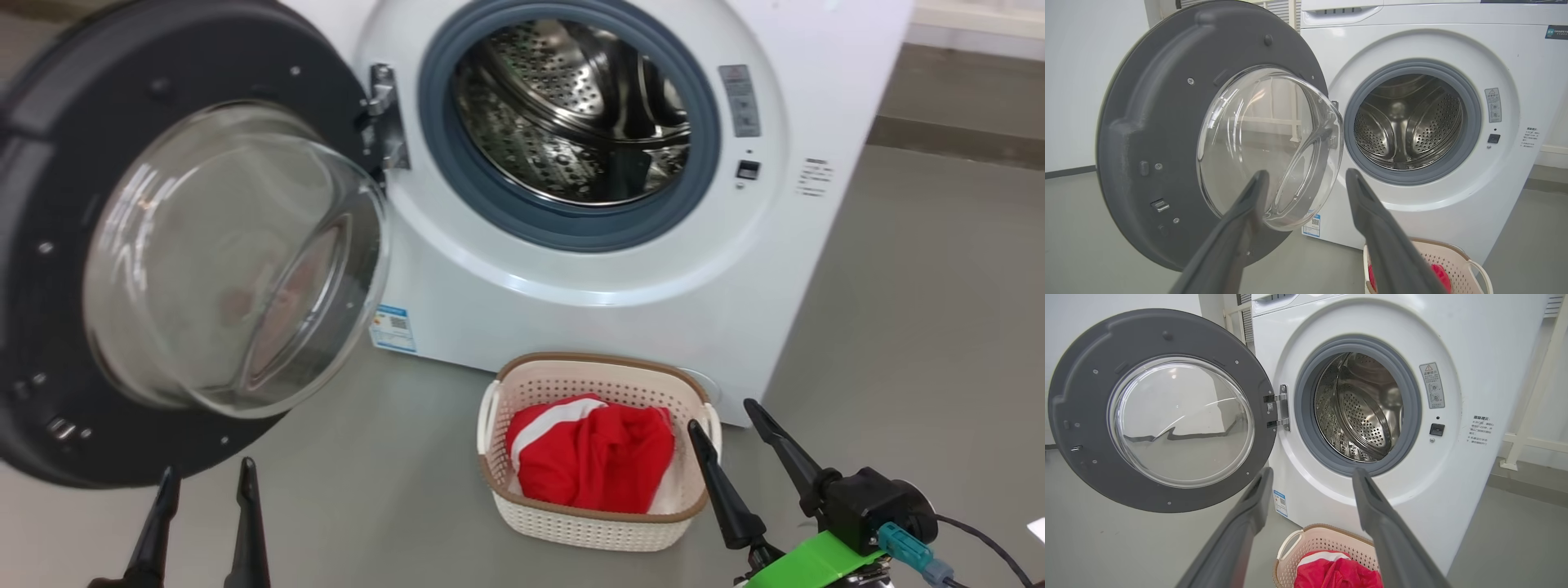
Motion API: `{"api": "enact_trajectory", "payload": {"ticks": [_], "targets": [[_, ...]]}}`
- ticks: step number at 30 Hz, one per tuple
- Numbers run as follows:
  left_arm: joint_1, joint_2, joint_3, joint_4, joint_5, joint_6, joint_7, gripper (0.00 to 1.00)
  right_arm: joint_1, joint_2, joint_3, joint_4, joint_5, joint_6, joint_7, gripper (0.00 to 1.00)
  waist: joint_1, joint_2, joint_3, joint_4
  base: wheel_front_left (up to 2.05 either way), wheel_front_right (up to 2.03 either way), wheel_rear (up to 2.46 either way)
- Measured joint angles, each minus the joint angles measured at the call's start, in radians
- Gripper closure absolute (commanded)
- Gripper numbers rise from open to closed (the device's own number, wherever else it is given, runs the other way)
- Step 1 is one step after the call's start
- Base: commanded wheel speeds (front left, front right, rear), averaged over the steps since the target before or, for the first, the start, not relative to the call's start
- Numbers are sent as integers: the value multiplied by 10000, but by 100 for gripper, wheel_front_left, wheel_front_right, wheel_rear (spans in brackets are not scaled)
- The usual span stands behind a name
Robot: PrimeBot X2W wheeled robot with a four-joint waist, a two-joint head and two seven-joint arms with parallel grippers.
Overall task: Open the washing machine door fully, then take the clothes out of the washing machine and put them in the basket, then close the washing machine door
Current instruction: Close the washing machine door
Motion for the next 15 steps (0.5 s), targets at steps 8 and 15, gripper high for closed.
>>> {"api": "enact_trajectory", "payload": {"ticks": [8,15], "targets": [[23,63,-27,-336,81,159,259,0,-5,12,265,-12,77,0,0,0,0,0,-40,658,0,0,0],[202,105,-38,-493,82,255,403,0,-6,12,313,-31,92,0,0,0,0,0,-73,1102,0,0,0]]}}
